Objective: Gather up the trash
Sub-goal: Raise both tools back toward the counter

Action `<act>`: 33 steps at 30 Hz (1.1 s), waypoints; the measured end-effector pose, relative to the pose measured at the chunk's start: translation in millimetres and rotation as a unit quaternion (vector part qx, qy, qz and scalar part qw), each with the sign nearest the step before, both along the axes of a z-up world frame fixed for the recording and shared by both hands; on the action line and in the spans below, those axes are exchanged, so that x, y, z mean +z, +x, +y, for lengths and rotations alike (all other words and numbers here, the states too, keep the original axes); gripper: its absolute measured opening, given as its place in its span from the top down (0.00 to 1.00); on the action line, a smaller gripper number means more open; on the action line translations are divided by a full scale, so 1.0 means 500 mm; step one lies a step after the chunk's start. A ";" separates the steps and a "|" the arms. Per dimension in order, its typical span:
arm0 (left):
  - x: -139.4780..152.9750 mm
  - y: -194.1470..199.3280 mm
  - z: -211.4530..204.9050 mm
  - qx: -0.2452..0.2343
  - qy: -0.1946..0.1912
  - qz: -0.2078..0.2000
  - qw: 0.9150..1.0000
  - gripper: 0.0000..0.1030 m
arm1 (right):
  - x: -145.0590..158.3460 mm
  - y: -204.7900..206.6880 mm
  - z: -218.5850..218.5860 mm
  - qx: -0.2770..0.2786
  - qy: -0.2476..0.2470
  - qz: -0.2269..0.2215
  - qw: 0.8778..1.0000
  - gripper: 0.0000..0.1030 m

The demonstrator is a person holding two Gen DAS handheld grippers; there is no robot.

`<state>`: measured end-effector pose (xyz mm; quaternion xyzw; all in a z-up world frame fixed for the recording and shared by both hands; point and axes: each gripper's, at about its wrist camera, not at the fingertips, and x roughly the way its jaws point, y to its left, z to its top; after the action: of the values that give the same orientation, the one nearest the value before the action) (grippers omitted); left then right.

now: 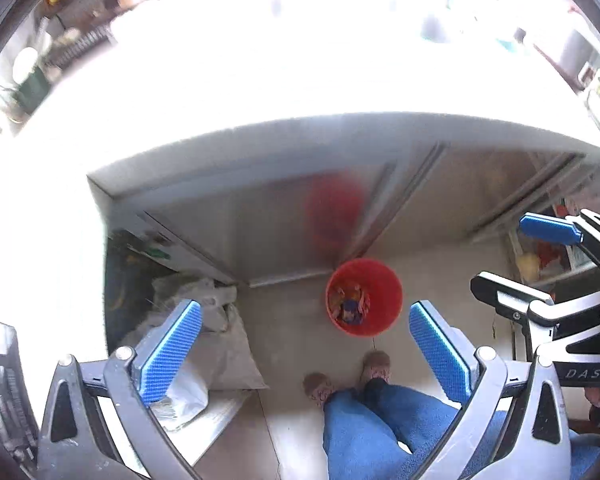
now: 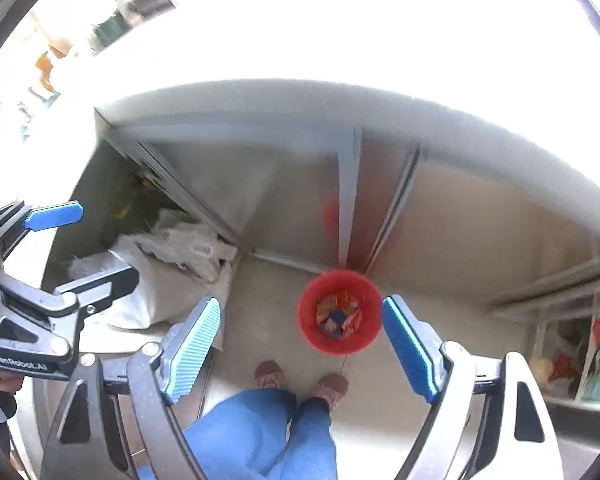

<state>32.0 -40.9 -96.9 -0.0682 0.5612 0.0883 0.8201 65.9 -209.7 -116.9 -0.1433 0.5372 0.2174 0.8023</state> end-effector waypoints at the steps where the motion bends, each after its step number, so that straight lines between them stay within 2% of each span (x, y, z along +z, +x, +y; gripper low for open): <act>1: 0.018 0.001 0.002 0.005 0.003 -0.006 1.000 0.00 | 0.021 0.001 0.003 0.006 -0.001 -0.011 1.000 0.16; 7: 0.107 0.012 0.010 0.031 0.020 -0.044 0.998 0.00 | 0.107 0.022 0.017 0.036 0.005 -0.054 0.998 0.12; 16: 0.193 0.056 0.062 0.051 0.048 -0.071 0.995 0.00 | 0.174 0.076 0.054 0.060 -0.004 -0.099 0.993 0.04; 23: 0.210 0.142 0.188 0.060 0.054 -0.077 0.994 0.00 | 0.197 0.153 0.126 0.070 -0.004 -0.108 0.992 0.02; 33: 0.219 0.303 0.430 0.058 0.045 -0.066 0.995 0.00 | 0.218 0.336 0.275 0.063 -0.013 -0.102 0.993 0.01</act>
<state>183.4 174.2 12.7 -0.0700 0.4961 0.1561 0.8513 234.0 -72.1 -7.9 -0.2084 0.4448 0.2449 0.8359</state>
